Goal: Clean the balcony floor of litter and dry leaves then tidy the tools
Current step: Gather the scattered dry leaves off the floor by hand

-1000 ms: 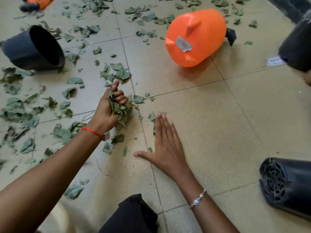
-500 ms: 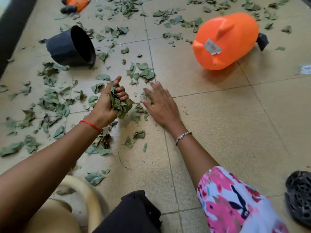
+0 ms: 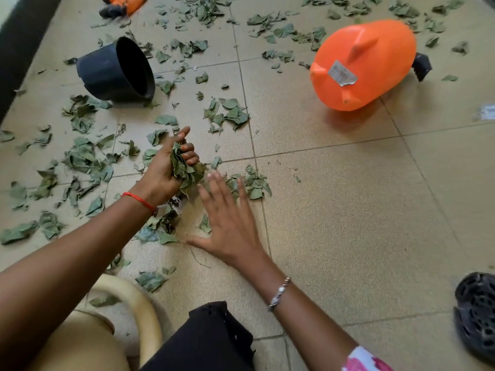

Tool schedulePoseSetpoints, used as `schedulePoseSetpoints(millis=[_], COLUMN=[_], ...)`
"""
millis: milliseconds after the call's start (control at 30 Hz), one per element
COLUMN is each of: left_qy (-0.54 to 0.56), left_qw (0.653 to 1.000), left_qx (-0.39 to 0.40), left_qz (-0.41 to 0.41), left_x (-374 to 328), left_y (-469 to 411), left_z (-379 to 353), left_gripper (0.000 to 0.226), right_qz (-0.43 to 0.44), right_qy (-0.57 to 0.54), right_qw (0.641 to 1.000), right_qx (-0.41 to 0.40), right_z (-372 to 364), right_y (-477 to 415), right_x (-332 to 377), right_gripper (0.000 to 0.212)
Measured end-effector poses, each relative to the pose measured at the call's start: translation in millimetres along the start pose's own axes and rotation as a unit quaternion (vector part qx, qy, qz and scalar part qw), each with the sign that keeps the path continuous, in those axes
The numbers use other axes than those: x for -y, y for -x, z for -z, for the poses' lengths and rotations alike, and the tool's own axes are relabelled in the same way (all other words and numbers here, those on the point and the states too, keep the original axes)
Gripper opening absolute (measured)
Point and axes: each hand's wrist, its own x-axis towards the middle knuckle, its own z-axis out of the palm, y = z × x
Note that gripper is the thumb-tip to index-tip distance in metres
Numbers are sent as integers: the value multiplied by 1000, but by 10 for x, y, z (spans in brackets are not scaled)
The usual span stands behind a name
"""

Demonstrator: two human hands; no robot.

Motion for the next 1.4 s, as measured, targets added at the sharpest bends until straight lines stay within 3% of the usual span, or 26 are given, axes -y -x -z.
schedulePoseSetpoints(millis=[133, 200, 333, 433, 500, 633, 767, 900, 1000, 1067, 1133, 1200, 1233, 1400], left_qy=[-8, -7, -14, -49, -101, -280, -380, -412, -446, -493, -529, -547, -558, -599], left_qw=[1000, 1000, 1000, 999, 994, 946, 886, 862, 838, 802, 774, 762, 755, 726], left_qx=[1, 0, -7, -3, -17, -38, -38, -8, -14, -7, 7, 9, 5, 12], left_qz=[-7, -8, -14, -19, -48, -161, -262, -294, -313, -336, -349, -347, -344, -338], left_x=[25, 25, 61, 160, 237, 365, 525, 708, 760, 766, 763, 774, 784, 804], left_y=[7, 13, -1, -26, -60, -128, -176, -172, -168, -165, -170, -178, -182, -175], left_z=[-39, -50, -83, -145, -192, -259, -272, -235, -226, -216, -202, -199, -206, -233], left_gripper=[13, 12, 12, 15, 18, 21, 21, 19, 20, 23, 24, 23, 22, 22], right_qz=[-110, -138, -166, -204, -254, -292, -215, -108, -74, -102, -173, -259, -292, -330], right_qy=[48, 70, 33, -74, -138, -178, -171, -181, -233, -315, -397, -397, -380, -148], right_qw=[992, 987, 981, 960, 940, 935, 960, 977, 969, 943, 897, 861, 856, 925], right_qx=[-32, -39, -96, -178, -180, -97, -48, -14, -19, -22, -94, -184, -192, -115], right_z=[-84, -84, -23, 79, 155, 163, 120, 139, 213, 276, 299, 257, 229, 97], right_y=[-277, -336, -304, -204, -139, -130, -329, -436, -325, -197, -52, 105, 179, 271], right_x=[33, -80, -417, -732, -928, -1058, -956, -871, -887, -912, -906, -835, -760, -403], right_gripper=[58, 48, 45, 47, 52, 64, 55, 46, 40, 37, 36, 47, 54, 64])
